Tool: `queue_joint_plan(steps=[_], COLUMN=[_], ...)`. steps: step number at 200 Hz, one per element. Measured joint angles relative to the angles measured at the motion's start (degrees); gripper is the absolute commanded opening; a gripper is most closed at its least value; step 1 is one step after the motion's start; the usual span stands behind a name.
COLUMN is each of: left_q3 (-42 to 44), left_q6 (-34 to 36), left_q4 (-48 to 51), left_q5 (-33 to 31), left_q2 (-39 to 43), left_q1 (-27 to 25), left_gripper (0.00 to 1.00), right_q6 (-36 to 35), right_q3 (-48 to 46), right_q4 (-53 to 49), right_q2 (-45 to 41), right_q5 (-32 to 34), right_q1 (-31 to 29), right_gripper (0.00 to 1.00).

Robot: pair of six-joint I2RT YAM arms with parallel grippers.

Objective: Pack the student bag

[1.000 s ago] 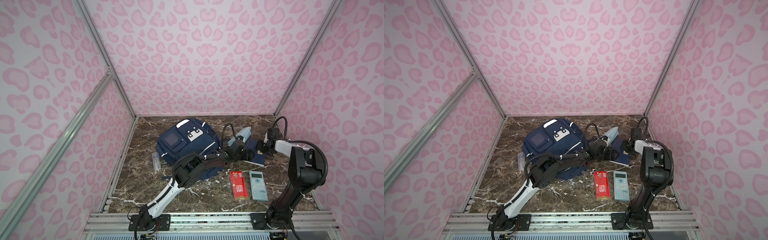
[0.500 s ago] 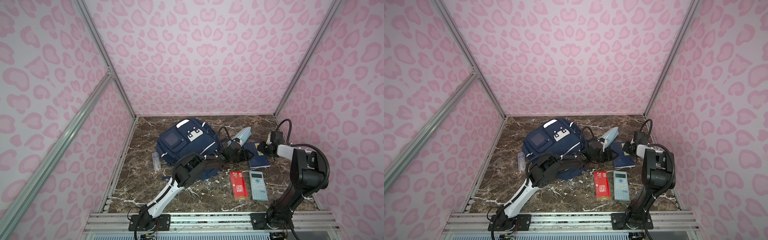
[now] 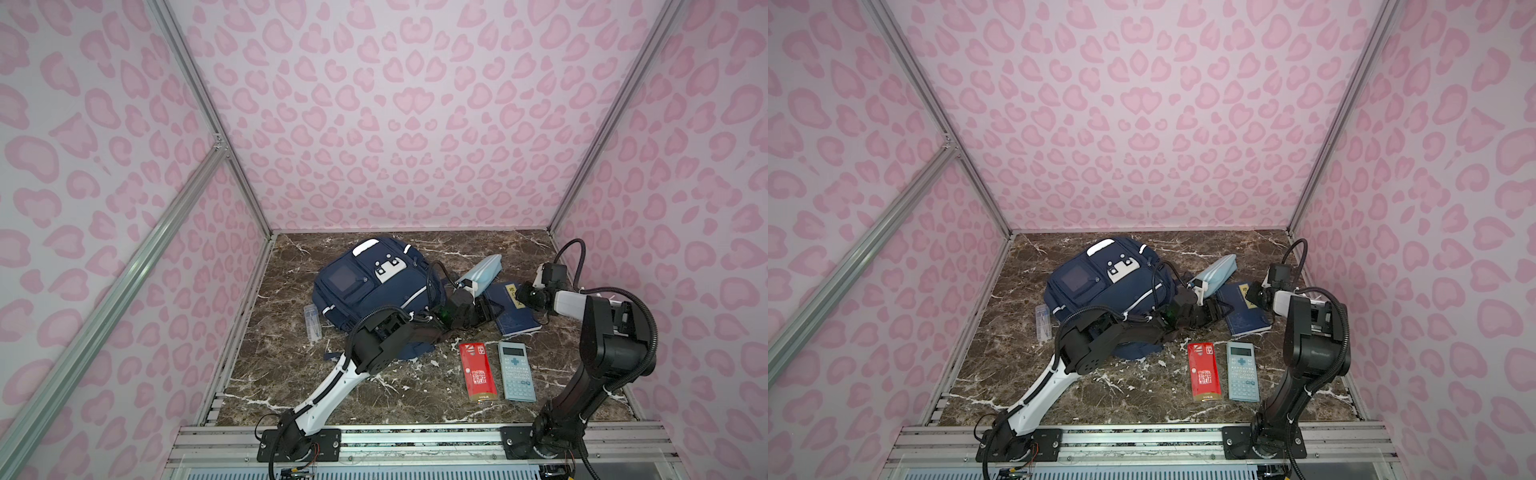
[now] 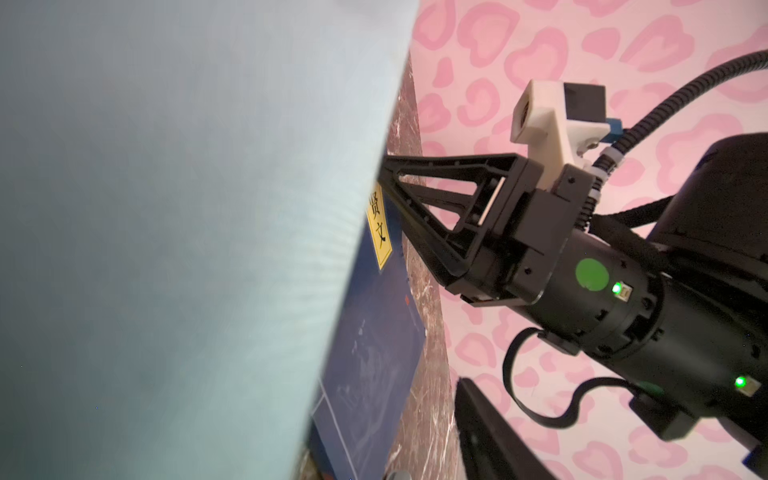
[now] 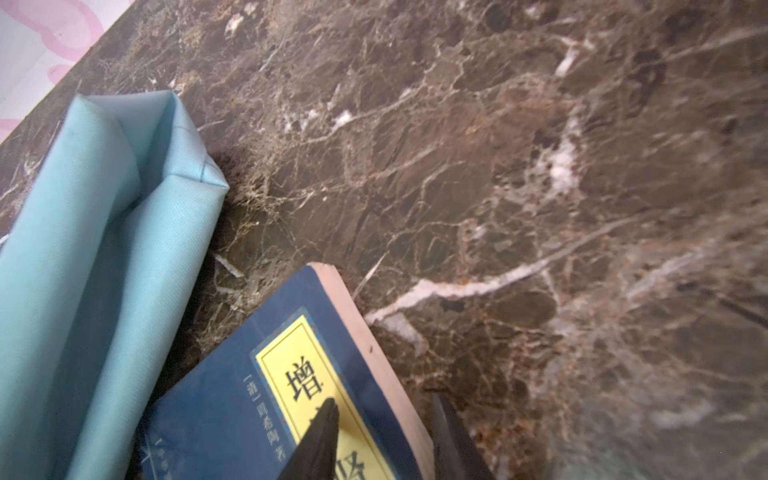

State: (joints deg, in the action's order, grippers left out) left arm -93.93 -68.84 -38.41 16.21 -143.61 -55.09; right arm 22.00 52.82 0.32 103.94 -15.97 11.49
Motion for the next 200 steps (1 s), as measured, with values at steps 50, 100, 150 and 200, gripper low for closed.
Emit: queue_joint_plan(steps=[50, 100, 150, 200], left_q3=[-1.33, -4.07, -5.99, -5.73], left_q6=[3.74, 10.62, 12.94, 13.35], left_q4=[5.03, 18.12, 22.05, 20.83], left_q5=[-3.21, -8.76, -10.80, -11.04], left_q2=[-0.28, 3.02, 2.58, 2.40], left_q1=[-0.13, -0.87, -0.61, -0.57], left_gripper=[0.26, 0.57, 0.58, 0.58], right_q6=[0.94, 0.76, 0.66, -1.03], right_q3=[-0.50, -0.35, -0.83, -0.44], right_q4=[2.16, -2.67, -3.21, -3.72], right_q2=[0.42, -1.33, -1.53, -0.59], right_q5=[-2.25, -2.95, -5.53, -7.89], right_q1=[1.01, 0.94, 1.44, 1.70], right_gripper=[0.36, 0.22, 0.29, 0.28])
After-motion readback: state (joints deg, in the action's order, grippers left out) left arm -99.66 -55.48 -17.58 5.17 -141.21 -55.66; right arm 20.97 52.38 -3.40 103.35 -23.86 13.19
